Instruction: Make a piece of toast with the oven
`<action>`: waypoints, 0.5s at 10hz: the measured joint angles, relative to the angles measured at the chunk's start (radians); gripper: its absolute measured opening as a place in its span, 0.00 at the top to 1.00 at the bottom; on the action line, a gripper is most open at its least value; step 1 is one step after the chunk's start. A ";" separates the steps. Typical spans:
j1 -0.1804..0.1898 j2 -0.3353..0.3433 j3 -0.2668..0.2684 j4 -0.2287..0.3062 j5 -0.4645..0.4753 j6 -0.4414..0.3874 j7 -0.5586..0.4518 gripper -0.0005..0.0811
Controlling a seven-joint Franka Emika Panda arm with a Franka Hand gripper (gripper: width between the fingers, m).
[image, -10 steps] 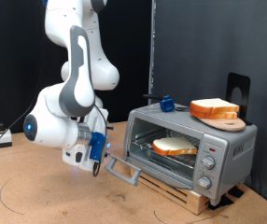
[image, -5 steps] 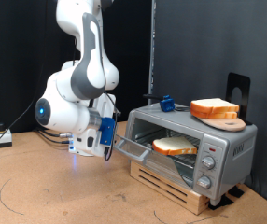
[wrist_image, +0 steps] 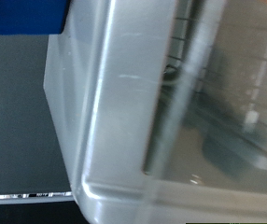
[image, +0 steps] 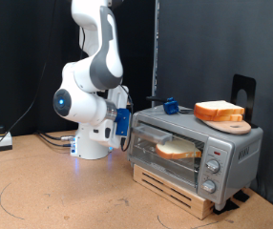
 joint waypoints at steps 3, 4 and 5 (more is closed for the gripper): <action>0.029 -0.090 0.033 -0.079 0.029 0.015 0.012 0.01; 0.027 -0.104 0.033 -0.093 0.028 0.035 0.018 0.01; 0.017 -0.105 0.030 -0.097 0.027 0.071 0.028 0.01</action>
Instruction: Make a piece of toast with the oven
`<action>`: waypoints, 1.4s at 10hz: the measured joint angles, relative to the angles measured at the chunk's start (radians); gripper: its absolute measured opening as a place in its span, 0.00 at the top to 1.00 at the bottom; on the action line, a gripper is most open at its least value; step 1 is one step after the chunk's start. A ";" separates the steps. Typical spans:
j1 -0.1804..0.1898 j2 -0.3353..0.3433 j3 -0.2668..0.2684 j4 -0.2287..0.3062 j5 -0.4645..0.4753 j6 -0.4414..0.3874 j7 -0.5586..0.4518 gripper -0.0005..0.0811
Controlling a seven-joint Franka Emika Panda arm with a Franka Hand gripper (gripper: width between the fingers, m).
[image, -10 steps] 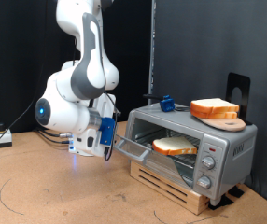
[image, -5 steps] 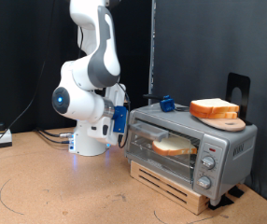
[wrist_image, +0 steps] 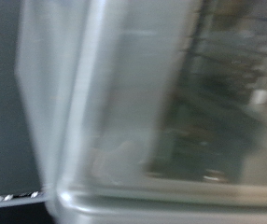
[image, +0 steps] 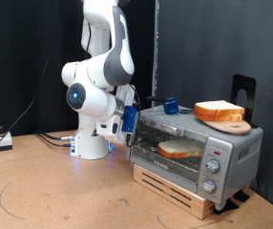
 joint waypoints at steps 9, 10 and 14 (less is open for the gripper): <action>-0.105 0.164 -0.078 0.165 -0.042 -0.005 0.074 0.01; -0.114 0.203 -0.087 0.199 -0.046 -0.006 0.112 0.01; -0.129 0.314 -0.113 0.287 -0.044 0.013 0.156 0.01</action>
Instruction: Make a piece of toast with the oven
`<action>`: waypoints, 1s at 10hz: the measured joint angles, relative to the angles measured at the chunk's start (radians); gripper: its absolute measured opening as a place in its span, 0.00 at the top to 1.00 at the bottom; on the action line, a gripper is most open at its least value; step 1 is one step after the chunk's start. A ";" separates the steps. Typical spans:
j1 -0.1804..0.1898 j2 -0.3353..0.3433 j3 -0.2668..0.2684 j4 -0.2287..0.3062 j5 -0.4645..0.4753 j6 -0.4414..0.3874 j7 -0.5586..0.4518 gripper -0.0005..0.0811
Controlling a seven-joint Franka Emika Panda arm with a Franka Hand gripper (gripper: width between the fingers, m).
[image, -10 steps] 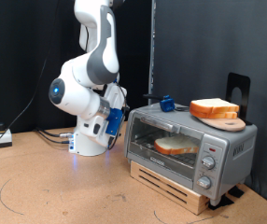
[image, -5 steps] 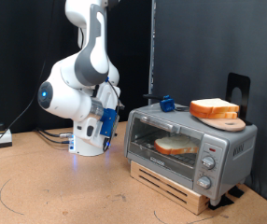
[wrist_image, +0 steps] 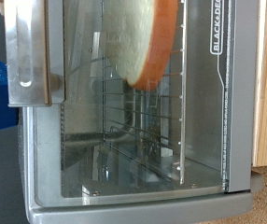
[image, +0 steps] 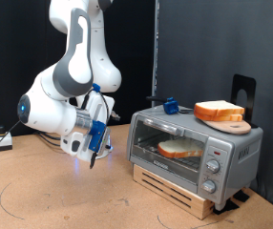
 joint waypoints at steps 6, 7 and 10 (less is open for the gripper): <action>0.018 0.112 0.051 0.110 0.158 -0.008 -0.015 0.01; 0.026 0.150 0.059 0.149 0.158 -0.016 0.023 0.01; 0.050 0.253 0.073 0.252 0.176 -0.010 0.114 0.01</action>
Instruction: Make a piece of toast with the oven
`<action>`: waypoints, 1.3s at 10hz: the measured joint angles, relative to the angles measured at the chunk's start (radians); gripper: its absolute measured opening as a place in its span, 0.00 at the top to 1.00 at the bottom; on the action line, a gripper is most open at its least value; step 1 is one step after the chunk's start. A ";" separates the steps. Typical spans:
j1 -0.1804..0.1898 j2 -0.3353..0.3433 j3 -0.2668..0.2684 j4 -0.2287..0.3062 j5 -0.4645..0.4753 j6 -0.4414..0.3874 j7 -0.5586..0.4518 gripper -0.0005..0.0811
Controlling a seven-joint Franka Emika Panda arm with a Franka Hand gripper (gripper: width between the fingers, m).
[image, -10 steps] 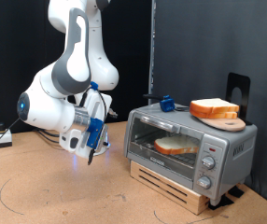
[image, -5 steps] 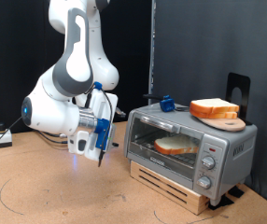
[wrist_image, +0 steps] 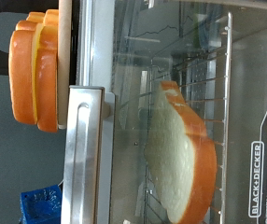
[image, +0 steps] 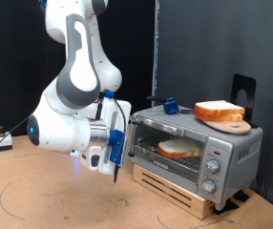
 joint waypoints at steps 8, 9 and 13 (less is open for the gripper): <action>0.080 0.144 0.025 0.177 -0.037 0.083 -0.097 0.01; 0.100 0.169 0.025 0.199 -0.031 0.120 -0.070 0.01; 0.130 0.227 0.025 0.247 -0.008 0.159 -0.013 0.01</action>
